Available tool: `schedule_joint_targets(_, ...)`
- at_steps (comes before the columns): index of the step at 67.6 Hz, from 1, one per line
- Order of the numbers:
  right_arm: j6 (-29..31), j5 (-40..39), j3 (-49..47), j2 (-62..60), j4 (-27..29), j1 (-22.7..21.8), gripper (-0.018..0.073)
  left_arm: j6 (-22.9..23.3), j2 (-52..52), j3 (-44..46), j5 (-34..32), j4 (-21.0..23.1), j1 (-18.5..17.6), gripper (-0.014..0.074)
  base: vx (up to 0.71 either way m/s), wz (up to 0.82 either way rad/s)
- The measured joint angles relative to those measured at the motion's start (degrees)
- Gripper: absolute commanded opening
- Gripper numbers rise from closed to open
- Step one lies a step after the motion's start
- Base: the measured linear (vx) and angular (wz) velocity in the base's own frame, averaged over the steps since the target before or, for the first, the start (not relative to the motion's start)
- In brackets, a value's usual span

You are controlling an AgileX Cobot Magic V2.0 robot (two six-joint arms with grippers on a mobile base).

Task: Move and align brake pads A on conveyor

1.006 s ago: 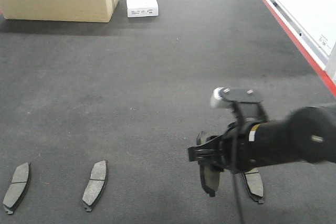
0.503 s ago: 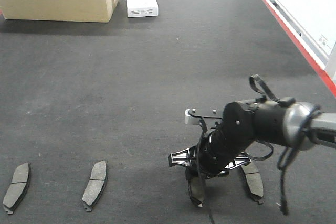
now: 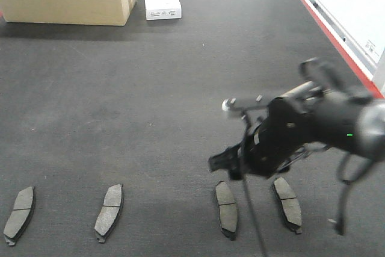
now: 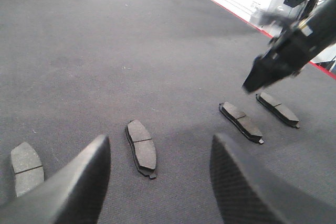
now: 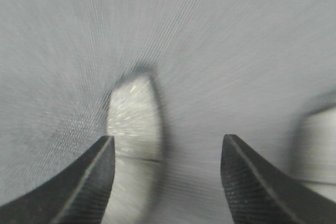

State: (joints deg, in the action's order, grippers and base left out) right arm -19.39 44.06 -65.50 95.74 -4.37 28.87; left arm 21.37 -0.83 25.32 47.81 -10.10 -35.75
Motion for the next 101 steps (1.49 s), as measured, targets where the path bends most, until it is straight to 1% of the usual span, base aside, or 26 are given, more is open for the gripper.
schedule_joint_targets(12, -2.3, -2.1, 5.8, -15.1, -7.5, 0.0, 0.0435, 0.0, 0.0, 0.0, -3.5, 0.0, 0.0, 0.0415, 0.0, 0.0)
schedule_joint_targets(20, -3.0, -3.4, 10.8, -26.0, -10.3, 0.0, 0.0435, 0.0, 0.0, 0.0, -4.7, 0.0, 0.0, 0.0415, 0.0, 0.0)
schedule_joint_targets(34, -3.1, -5.7, 20.5, -46.6, -12.0, 0.0, 0.0435, 0.0, 0.0, 0.0, -4.7, 0.0, 0.0, 0.0415, 0.0, 0.0)
schedule_joint_targets(46, -0.6, -8.0, 29.1, -67.7, -12.2, 0.0, 0.0435, 0.0, 0.0, 0.0, -4.7, 0.0, 0.0, 0.0415, 0.0, 0.0)
schedule_joint_targets(56, 0.2, -8.3, 35.6, -85.5, -12.2, 0.0, 0.0435, 0.0, 0.0, 0.0, -4.7, 0.0, 0.0, 0.0415, 0.0, 0.0)
schedule_joint_targets(61, 0.4, -8.3, 39.5, -92.3, -12.3, 0.0, 0.0435, 0.0, 0.0, 0.0, -4.7, 0.0, 0.0, 0.0415, 0.0, 0.0)
schedule_joint_targets(65, 0.5, -8.3, 41.8, -95.4, -12.3, 0.0, 0.0435, 0.0, 0.0, 0.0, -4.7, 0.0, 0.0, 0.0415, 0.0, 0.0)
schedule_joint_targets(72, 0.5, -8.3, 44.3, -96.6, -12.3, 0.0, 0.0435, 0.0, 0.0, 0.0, -4.7, 0.0, 0.0, 0.0415, 0.0, 0.0)
schedule_joint_targets(82, 0.5, -10.3, 44.7, -96.7, -12.3, 0.0, 0.0435, 0.0, 0.0, 0.0, -4.7, 0.0, 0.0, 0.0415, 0.0, 0.0)
schedule_joint_targets(93, 0.5, -10.4, 44.7, -96.7, -12.3, 0.0, 0.0426, 0.0, 0.0, 0.0, -4.7, 0.0, 0.0, 0.0405, 0.0, 0.0)
schedule_joint_targets(95, 0.6, -10.4, 44.7, -96.7, -12.3, 0.0, 0.0407, 0.0, 0.0, 0.0, -4.7, 0.0, 0.0, 0.0388, 0.0, 0.0)
schedule_joint_targets(97, 0.7, -10.4, 44.7, -96.7, -12.3, 0.0, 0.0366, 0.0, 0.0, 0.0, -4.7, 0.0, 0.0, 0.0352, 0.0, 0.0)
schedule_joint_targets(99, 0.8, -10.4, 44.7, -96.7, -12.3, 0.0, 0.0313, 0.0, 0.0, 0.0, -4.7, 0.1, 0.0, 0.0306, 0.0, 0.0)
schedule_joint_targets(100, 0.9, -10.4, 44.7, -96.7, -12.3, 0.0, 0.026, 0.0, 0.0, 0.0, -4.7, 0.2, 0.0, 0.0271, 0.0, 0.0)
schedule_joint_targets(101, 1.2, -10.4, 44.7, -96.7, -12.3, 0.0, 0.0231, 0.0, 0.0, 0.0, -4.7, 0.2, 0.0, 0.0246, 0.0, 0.0)
